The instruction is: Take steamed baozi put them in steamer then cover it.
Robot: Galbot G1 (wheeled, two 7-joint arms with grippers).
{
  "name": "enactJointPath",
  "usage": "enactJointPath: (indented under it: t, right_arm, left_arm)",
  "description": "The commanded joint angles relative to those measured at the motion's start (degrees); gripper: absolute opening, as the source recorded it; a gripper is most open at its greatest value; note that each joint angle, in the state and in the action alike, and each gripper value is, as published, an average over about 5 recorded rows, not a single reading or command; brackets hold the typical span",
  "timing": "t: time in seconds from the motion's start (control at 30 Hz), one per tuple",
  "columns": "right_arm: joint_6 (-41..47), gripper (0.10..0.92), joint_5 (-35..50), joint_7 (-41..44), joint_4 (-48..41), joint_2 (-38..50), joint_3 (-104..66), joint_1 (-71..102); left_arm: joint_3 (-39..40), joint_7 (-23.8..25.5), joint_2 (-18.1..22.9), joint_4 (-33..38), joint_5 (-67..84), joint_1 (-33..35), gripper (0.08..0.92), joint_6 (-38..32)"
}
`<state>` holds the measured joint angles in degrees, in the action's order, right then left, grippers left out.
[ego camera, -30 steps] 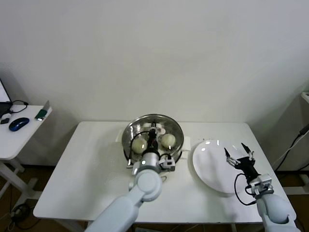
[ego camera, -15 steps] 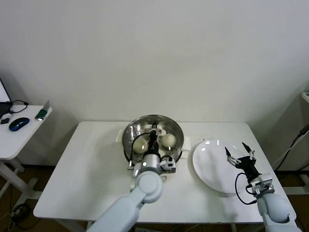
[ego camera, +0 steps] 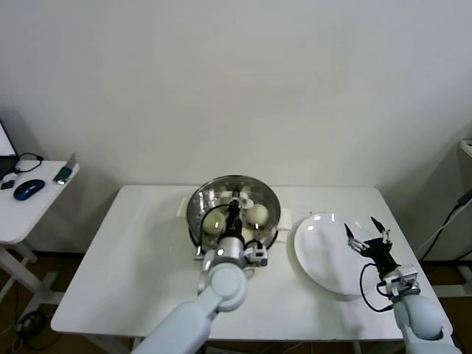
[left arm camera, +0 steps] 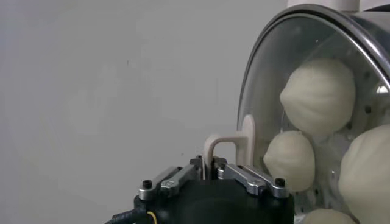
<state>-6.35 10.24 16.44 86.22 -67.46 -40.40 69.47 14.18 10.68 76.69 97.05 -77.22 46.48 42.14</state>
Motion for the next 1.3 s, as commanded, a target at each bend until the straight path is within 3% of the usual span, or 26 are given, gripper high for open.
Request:
enactJointPath:
  t: [0.03,0.47,0.73,0.87,1.0,1.1,1.3]
  right_arm:
    - [2.50,0.823,0.05,-0.33,0.82,-0.06,-0.15,0.01]
    - [5.87,0.823,2.69,-2.49,1.96,-0.02,-0.28,-0.28]
    - [5.82,0.823,2.18,-2.50,1.84,0.07,-0.13,-0.59]
    - [5.51,0.823,2.42,-2.45,1.95,-0.03,0.02,-0.45]
    - [4.94,0.823,2.58,-2.17,2.07,-0.11,-0.28,0.22]
    - [4.55,0.823,2.60,-1.77,2.48,-0.24,-0.56,0.97]
    - [3.67,0.823,2.88,-0.17,3.80,-1.37,-1.02,2.60]
  left_arm:
    - [0.18,0.67,-1.59,3.05,1.18,0.45,0.244,2.86]
    - [-2.69,0.36,-8.35,18.12,4.33,8.87,0.625,2.86]
    - [-11.92,-6.36,-12.94,25.99,11.55,19.04,0.809,0.64]
    - [-21.75,-16.82,-15.14,26.70,27.24,23.88,0.822,-7.09]
    - [-34.50,-25.82,-14.10,25.29,47.97,29.41,0.823,-24.76]
    - [-43.05,-25.67,-12.19,23.16,58.14,33.08,0.823,-34.89]
    - [-51.96,-22.87,-7.78,13.65,75.95,35.84,0.823,-47.20]
